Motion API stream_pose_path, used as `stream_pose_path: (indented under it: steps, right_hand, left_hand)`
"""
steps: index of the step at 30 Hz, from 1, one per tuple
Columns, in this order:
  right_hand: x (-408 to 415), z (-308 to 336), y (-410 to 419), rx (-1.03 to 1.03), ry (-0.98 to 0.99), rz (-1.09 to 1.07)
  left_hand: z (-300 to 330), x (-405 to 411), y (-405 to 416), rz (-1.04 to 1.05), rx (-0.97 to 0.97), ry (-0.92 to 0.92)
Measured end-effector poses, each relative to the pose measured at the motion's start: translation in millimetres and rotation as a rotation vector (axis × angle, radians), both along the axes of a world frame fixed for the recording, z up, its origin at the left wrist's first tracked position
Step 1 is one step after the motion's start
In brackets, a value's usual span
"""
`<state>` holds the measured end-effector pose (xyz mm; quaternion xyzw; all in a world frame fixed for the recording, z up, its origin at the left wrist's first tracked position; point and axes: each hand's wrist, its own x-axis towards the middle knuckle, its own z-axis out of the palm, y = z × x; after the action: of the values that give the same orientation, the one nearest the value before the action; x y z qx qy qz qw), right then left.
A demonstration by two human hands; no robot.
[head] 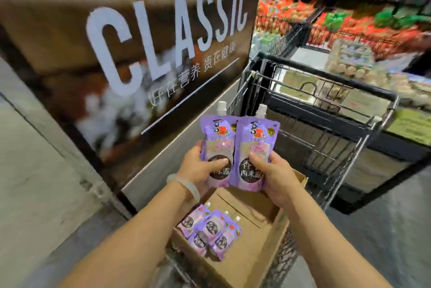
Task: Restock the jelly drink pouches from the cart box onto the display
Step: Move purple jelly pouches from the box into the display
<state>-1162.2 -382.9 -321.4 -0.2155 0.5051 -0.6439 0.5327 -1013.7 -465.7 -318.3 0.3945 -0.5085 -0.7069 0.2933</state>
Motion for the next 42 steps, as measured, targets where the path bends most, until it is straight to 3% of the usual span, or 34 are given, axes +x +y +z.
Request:
stream_pose_path:
  steps: [11,18,29,42]
  right_hand:
    - [152.3,52.4,40.0,-0.033,0.159,0.384]
    - [315.2,78.6,86.4,-0.103,0.119,0.677]
    - [622.3,100.7,259.6,-0.228,0.12,1.086]
    - [887.8,106.0,479.2,-0.259,0.033,1.665]
  left_hand:
    - [40.0,183.6,97.5,0.415,-0.102,0.033]
    - [65.9,340.8,201.9,0.691,-0.133,0.042]
    - [98.3,605.0,453.7,1.203,-0.2,-0.011]
    - [96.5,790.7,732.1,1.808,-0.187,-0.124]
